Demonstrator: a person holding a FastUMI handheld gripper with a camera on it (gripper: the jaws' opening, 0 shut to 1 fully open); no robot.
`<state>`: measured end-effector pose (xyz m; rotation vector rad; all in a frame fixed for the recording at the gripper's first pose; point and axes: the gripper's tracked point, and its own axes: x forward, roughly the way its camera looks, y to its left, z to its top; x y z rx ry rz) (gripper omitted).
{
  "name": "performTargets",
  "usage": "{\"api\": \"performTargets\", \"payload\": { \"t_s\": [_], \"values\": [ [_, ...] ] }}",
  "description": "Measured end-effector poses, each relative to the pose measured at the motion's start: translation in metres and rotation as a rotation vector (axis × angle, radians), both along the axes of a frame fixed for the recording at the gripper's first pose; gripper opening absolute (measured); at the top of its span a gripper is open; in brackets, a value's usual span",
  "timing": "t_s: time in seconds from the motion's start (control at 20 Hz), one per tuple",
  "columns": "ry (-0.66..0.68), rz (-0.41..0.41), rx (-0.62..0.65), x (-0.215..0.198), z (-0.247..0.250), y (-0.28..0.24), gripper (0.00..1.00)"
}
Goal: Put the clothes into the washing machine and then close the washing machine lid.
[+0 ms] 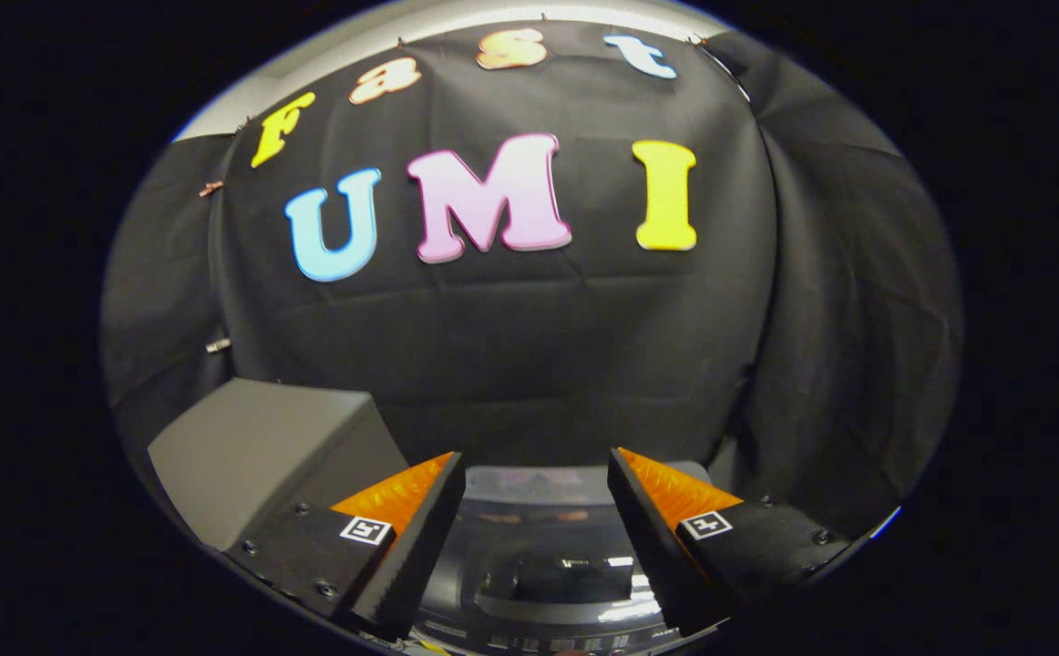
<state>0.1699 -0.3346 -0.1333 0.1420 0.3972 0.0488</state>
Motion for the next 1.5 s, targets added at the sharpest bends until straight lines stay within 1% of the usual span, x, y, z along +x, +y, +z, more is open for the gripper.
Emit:
{"api": "performTargets", "payload": {
  "t_s": [0.1, 0.25, 0.35, 0.45, 0.6, 0.75, 1.05, 1.15, 1.5],
  "values": [
    [-0.068, 0.016, 0.014, 0.002, 0.032, 0.023, 0.99],
    [-0.184, -0.003, 0.049, 0.000, 0.084, 0.052, 0.99],
    [-0.223, -0.014, 0.065, -0.013, 0.101, 0.073, 0.99],
    [-0.234, -0.022, 0.078, -0.027, 0.112, 0.094, 0.99],
    [-0.250, -0.030, 0.087, -0.046, 0.124, 0.122, 0.99],
    [-0.265, -0.020, 0.047, -0.065, 0.125, 0.143, 0.99],
    [-0.250, -0.054, 0.035, -0.079, 0.122, 0.165, 0.99],
    [-0.257, -0.054, 0.036, -0.081, 0.128, 0.171, 0.99],
    [-0.264, -0.067, 0.014, -0.066, 0.144, 0.171, 0.99]
  ]
}}
